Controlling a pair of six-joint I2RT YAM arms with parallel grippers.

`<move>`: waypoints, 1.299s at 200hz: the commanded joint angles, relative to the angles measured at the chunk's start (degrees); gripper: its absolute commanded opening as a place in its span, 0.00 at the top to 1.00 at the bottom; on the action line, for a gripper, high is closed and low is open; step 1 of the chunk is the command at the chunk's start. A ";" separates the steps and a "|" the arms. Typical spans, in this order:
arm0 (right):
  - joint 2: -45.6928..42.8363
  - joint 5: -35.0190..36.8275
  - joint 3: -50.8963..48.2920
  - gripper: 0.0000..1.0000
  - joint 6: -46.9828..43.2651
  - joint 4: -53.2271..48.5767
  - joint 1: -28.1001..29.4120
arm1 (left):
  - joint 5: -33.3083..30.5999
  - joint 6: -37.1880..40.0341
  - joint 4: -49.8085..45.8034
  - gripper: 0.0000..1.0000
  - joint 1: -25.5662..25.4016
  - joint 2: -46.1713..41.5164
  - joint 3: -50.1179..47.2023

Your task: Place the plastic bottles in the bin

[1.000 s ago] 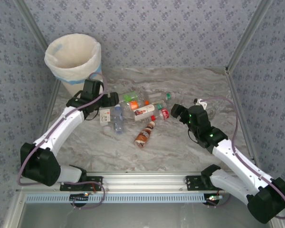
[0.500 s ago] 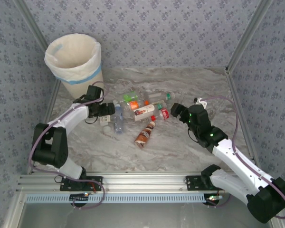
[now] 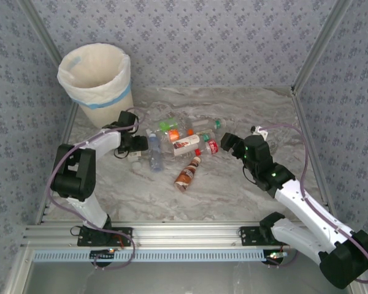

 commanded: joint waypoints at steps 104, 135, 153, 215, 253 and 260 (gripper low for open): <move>0.11 0.09 1.12 0.00 -0.73 -0.83 -0.30 | -2.02 1.31 -0.43 0.50 0.38 -7.07 -0.70; 0.90 -1.07 1.11 0.00 -1.75 0.71 -0.29 | -1.32 1.56 -0.90 0.69 0.05 -13.28 -1.22; 1.46 -3.03 1.12 0.00 -4.09 2.89 -0.21 | -0.56 2.32 1.28 0.77 -0.41 -18.37 -2.81; 4.59 -9.39 4.17 0.00 -13.49 5.57 1.02 | 8.65 2.00 3.40 1.00 -0.50 -30.36 -1.18; 6.44 -11.18 6.00 0.00 -18.73 6.92 4.22 | 16.99 0.26 6.75 1.00 -0.50 -33.79 2.41; 6.71 -11.39 6.12 0.00 -19.72 7.42 5.04 | 17.62 0.12 7.70 1.00 -0.50 -34.15 2.96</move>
